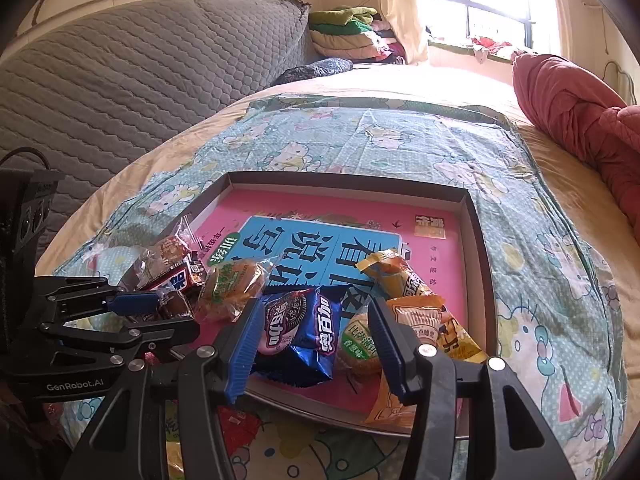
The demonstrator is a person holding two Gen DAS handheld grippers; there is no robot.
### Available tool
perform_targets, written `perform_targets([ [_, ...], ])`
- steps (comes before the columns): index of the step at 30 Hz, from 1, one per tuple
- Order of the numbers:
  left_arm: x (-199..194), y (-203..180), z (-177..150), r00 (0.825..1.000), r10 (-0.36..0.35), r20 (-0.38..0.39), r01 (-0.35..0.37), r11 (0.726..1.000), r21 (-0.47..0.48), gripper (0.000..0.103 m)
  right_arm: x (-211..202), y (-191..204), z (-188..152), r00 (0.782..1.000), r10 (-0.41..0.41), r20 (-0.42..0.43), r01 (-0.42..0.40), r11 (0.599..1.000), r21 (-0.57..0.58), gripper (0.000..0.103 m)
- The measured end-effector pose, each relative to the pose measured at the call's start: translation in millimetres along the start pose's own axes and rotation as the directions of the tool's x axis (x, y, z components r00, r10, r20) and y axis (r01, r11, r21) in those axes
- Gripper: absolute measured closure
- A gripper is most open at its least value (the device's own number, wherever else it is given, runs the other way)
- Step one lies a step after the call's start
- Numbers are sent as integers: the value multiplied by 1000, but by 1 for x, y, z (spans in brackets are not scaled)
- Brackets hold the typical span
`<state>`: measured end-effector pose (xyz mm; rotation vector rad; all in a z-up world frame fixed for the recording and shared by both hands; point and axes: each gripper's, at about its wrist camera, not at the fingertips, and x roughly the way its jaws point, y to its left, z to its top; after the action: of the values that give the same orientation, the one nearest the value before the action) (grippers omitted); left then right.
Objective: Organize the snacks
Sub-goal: 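Open the left tool over the tray while the right tool releases the cookie pack, then withdraw both tools from the tray toward the red wafer and green candy bag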
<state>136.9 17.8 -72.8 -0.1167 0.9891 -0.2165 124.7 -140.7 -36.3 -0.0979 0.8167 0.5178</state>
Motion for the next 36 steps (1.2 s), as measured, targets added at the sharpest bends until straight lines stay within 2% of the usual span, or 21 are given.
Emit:
perform_targets([
  [5, -1, -2, 0, 1000, -14, -4, 14, 1000, -2, 58, -1, 0, 0, 1000, -1, -2, 1, 1000, 2, 49],
  [9, -5, -3, 2, 1000, -15, 8, 15, 1000, 2, 50, -1, 0, 0, 1000, -2, 0, 2, 1000, 3, 49],
  [36, -25, -2, 9, 999, -21, 42, 21, 1000, -10, 39, -14, -1, 5, 999, -4, 38, 4, 1000, 0, 45],
])
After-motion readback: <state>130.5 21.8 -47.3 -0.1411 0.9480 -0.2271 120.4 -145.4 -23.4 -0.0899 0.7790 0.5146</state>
